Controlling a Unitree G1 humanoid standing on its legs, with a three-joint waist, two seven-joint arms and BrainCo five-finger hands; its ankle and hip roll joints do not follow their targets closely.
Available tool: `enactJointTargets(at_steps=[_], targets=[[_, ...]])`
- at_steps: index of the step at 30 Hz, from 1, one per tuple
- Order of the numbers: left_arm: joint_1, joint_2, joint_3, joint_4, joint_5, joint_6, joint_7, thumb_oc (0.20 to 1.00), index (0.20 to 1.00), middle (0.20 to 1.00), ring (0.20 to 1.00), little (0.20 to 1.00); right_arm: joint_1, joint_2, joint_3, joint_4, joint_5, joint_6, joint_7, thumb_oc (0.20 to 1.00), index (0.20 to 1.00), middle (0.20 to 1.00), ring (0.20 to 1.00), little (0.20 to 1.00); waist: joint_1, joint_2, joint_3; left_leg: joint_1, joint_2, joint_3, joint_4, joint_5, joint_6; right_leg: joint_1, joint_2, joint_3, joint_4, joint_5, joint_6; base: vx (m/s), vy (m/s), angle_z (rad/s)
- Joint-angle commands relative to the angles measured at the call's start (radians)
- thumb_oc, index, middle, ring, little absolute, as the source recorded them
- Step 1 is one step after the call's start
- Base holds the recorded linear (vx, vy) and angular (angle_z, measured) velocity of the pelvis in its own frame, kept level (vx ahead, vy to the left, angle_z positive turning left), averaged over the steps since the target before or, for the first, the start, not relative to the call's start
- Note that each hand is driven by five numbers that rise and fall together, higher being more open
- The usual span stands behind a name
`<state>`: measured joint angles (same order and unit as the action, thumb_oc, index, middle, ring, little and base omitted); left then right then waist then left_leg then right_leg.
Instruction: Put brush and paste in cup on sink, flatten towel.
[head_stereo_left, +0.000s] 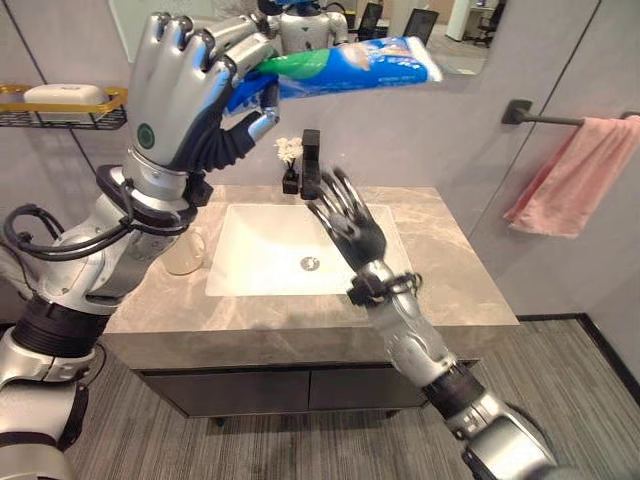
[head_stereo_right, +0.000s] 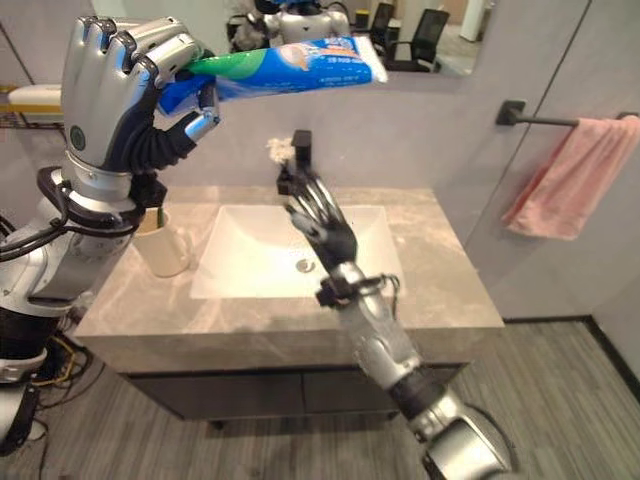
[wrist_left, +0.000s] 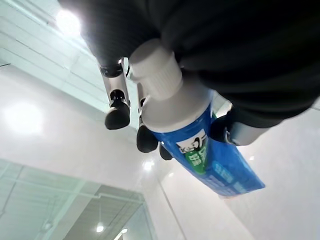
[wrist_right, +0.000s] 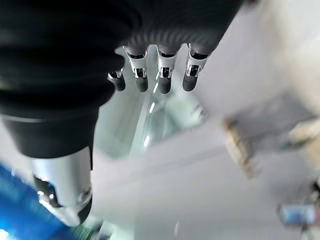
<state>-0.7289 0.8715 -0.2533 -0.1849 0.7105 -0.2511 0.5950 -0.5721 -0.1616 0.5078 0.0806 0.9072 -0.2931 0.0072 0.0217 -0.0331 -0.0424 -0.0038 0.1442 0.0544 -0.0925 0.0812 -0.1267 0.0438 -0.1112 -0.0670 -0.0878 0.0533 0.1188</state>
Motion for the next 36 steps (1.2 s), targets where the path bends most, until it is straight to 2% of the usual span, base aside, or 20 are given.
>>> enactJointTargets(at_steps=[1,3,5,9,21,22,23,24,25,26,36], targets=[[-0.041,-0.021,0.012,0.024,-0.069,-0.009,0.041,0.200,0.200,0.200,0.200,0.200,-0.065,0.036,-0.073,-0.068,0.038,-0.136,0.002,1.000,1.000,1.000,1.000,1.000,0.005,-0.019,-0.005,0.050,0.025,-0.015,0.005,-0.070,-0.015,0.001,-0.082,-0.034,0.001,0.007,0.044,0.02,0.020,0.08],[-0.036,-0.028,0.010,0.020,-0.070,-0.011,0.042,0.200,0.200,0.200,0.200,0.200,-0.070,0.048,-0.072,-0.084,0.042,-0.145,0.001,1.000,1.000,1.000,1.000,1.000,0.007,-0.020,-0.005,0.049,0.024,-0.019,0.005,-0.071,-0.015,0.003,-0.084,-0.036,0.001,0.007,0.044,0.01,0.018,0.10],[0.010,-0.054,0.002,0.020,-0.087,-0.035,0.035,0.200,0.200,0.200,0.200,0.200,-0.122,0.083,-0.094,-0.138,0.043,-0.187,-0.011,1.000,1.000,1.000,1.000,1.000,0.021,-0.025,-0.004,0.044,0.018,-0.032,0.005,-0.070,-0.012,0.011,-0.088,-0.048,0.001,0.004,0.043,0.02,0.021,0.14],[0.047,-0.063,0.006,0.041,-0.116,-0.047,0.032,0.200,0.200,0.200,0.200,0.200,-0.162,0.105,-0.109,-0.115,0.050,-0.215,-0.029,1.000,1.000,1.000,1.000,1.000,0.035,-0.024,-0.004,0.042,0.015,-0.038,0.005,-0.068,-0.010,0.015,-0.091,-0.057,0.001,0.005,0.042,0.00,0.004,0.01],[0.149,-0.086,0.019,0.059,-0.156,-0.073,0.005,0.200,0.200,0.200,0.200,0.200,-0.198,0.155,-0.122,-0.125,0.090,-0.250,-0.034,1.000,1.000,1.000,1.000,1.000,0.058,-0.027,-0.012,0.034,0.012,-0.041,0.005,-0.064,-0.006,0.007,-0.091,-0.059,0.001,0.007,0.039,0.00,0.000,0.00],[0.149,-0.086,0.019,0.058,-0.156,-0.073,0.004,0.200,0.200,0.200,0.200,0.200,-0.198,0.155,-0.122,-0.124,0.090,-0.250,-0.033,0.925,0.925,0.925,0.925,0.925,0.058,-0.027,-0.012,0.034,0.012,-0.041,0.005,-0.064,-0.006,0.007,-0.091,-0.059,0.001,0.007,0.039,0.00,0.000,0.00],[0.151,-0.088,0.017,0.059,-0.156,-0.073,0.003,0.200,0.200,0.200,0.200,0.200,-0.197,0.157,-0.118,-0.121,0.093,-0.250,-0.035,0.796,0.796,0.796,0.796,0.796,0.058,-0.028,-0.012,0.034,0.012,-0.041,0.005,-0.064,-0.006,0.007,-0.090,-0.058,0.001,0.006,0.039,0.00,0.000,0.00],[0.154,-0.090,0.015,0.059,-0.158,-0.074,0.000,0.200,0.200,0.200,0.200,0.200,-0.193,0.157,-0.112,-0.116,0.095,-0.246,-0.035,0.485,0.485,0.485,0.485,0.485,0.058,-0.029,-0.012,0.035,0.012,-0.041,0.005,-0.064,-0.006,0.005,-0.090,-0.058,0.001,0.006,0.039,0.00,0.000,0.00],[0.157,-0.093,0.016,0.058,-0.159,-0.074,-0.003,0.200,0.200,0.200,0.200,0.200,-0.191,0.157,-0.110,-0.113,0.095,-0.244,-0.035,0.319,0.319,0.319,0.319,0.319,0.058,-0.029,-0.012,0.035,0.013,-0.041,0.005,-0.064,-0.007,0.005,-0.090,-0.057,0.001,0.006,0.039,0.00,0.000,0.00],[0.162,-0.096,0.017,0.055,-0.161,-0.076,-0.007,0.200,0.200,0.200,0.200,0.200,-0.185,0.157,-0.109,-0.107,0.098,-0.241,-0.036,0.200,0.200,0.200,0.200,0.200,0.058,-0.030,-0.012,0.035,0.014,-0.039,0.005,-0.064,-0.007,0.004,-0.090,-0.058,0.001,0.006,0.039,0.00,0.000,0.00],[0.192,-0.130,0.021,0.045,-0.167,-0.079,-0.012,0.200,0.200,0.200,0.200,0.200,-0.151,0.168,-0.126,-0.106,0.092,-0.253,-0.060,0.200,0.200,0.200,0.200,0.200,0.054,-0.030,-0.010,0.035,0.019,-0.038,0.005,-0.063,-0.007,0.004,-0.088,-0.056,0.001,0.005,0.036,0.00,0.000,0.00]])
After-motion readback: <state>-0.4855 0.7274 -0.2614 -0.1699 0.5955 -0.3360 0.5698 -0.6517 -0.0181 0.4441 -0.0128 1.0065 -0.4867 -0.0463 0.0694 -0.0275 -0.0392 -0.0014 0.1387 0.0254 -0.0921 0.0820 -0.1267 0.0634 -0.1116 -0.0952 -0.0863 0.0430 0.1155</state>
